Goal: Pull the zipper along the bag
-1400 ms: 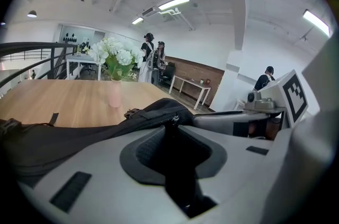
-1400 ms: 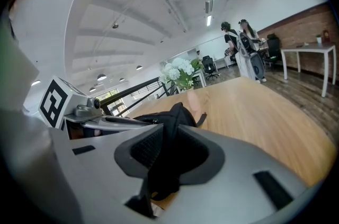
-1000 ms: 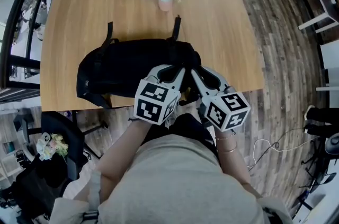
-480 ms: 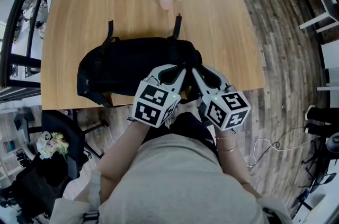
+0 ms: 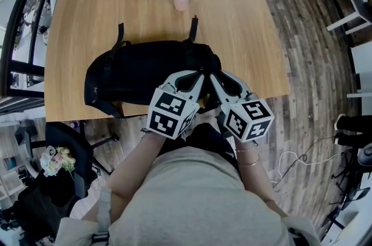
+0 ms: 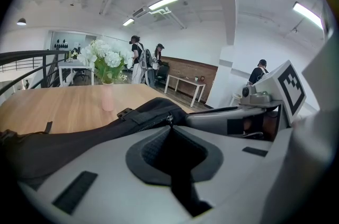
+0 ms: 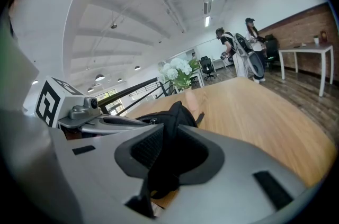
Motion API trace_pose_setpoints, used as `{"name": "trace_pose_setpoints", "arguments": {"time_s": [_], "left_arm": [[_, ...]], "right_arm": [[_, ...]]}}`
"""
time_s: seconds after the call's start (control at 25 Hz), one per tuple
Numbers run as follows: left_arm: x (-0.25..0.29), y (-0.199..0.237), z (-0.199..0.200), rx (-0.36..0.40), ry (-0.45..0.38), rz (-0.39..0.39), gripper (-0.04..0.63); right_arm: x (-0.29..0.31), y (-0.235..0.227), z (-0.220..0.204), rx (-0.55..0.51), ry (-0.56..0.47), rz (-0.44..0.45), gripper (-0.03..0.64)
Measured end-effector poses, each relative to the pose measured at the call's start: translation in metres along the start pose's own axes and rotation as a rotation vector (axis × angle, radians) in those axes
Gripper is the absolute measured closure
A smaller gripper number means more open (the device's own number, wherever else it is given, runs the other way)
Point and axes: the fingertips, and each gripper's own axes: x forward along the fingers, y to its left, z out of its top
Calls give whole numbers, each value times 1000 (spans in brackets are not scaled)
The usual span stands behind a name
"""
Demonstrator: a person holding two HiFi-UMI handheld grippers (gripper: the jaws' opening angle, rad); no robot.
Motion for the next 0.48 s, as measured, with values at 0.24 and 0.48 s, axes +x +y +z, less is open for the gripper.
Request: {"name": "trace_pose_setpoints", "arguments": {"time_s": [0.24,0.48], "left_arm": [[-8,3,0,23,5,-12,577],[-19,5,0,57,23,4,577]], "right_arm": [[-2,1,0,-9,-10,9,525],[-1,3,2,-27,-10,7,532]]}}
